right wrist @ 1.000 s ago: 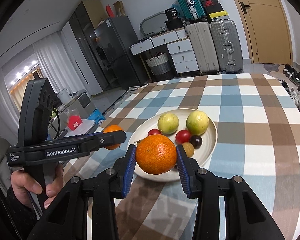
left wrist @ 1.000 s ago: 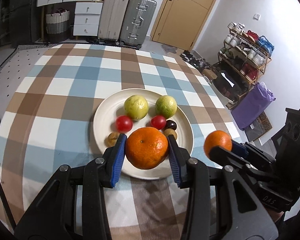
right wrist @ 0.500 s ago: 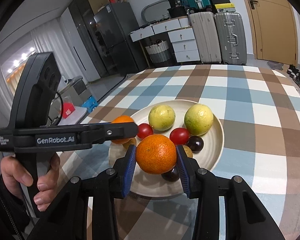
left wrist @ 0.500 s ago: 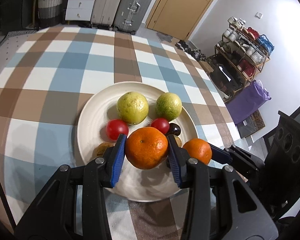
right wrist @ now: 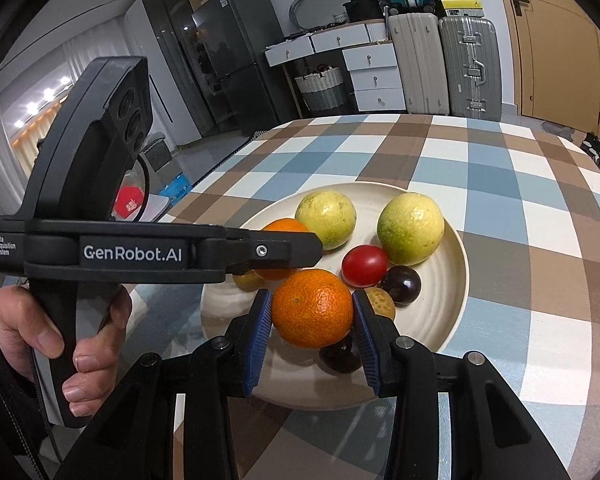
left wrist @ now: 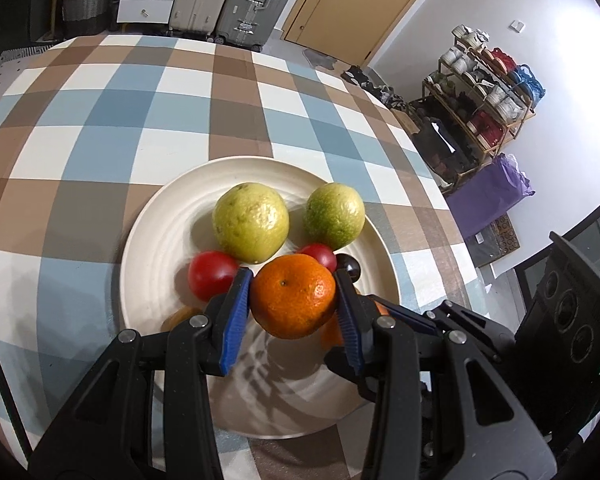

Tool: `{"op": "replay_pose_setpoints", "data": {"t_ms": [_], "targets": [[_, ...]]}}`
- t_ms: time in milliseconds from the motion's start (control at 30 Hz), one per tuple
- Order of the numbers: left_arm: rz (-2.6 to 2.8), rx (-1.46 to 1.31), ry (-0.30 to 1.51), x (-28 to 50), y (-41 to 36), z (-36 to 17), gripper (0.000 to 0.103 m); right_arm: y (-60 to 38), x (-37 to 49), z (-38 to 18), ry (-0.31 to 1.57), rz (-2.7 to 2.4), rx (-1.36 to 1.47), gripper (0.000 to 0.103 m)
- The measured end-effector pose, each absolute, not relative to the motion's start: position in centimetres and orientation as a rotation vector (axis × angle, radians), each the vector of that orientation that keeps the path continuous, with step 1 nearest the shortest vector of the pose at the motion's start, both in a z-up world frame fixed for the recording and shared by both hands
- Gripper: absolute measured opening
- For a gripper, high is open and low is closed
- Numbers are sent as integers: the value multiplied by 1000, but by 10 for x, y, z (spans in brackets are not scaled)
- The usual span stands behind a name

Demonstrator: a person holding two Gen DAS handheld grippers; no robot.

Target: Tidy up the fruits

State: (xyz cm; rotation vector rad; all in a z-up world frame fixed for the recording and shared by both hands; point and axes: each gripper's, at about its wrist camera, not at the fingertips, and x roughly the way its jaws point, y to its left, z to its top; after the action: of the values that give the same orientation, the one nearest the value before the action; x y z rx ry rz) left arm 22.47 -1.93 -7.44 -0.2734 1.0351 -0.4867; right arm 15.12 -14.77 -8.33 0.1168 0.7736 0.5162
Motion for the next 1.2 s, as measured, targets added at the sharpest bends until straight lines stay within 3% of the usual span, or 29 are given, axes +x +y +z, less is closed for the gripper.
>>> {"op": "replay_pose_setpoints", "data": {"t_ms": [167,467,667,933,967,1033,1067,1200], "targets": [[-489,-289,1007,225,-17,-65,40,-156,147,-76,742,505,149,61],[-488,-271,961,198,-13,-42,40,-177,117,-60,680,450,186,62],[-449,-242,893,163,-3,-20,48,-191,91,-44,598,409,219,67],[-394,-197,806,115,14,2,49,-201,60,-20,492,398,245,79],[-377,-180,788,107,15,6,51,-201,56,-18,481,398,248,81],[-339,-151,758,95,16,11,70,-202,51,-14,465,395,249,83],[-316,-139,742,91,17,13,74,-202,48,-12,456,391,248,86],[-269,-99,667,70,22,23,79,-204,37,-6,430,367,249,94]]}}
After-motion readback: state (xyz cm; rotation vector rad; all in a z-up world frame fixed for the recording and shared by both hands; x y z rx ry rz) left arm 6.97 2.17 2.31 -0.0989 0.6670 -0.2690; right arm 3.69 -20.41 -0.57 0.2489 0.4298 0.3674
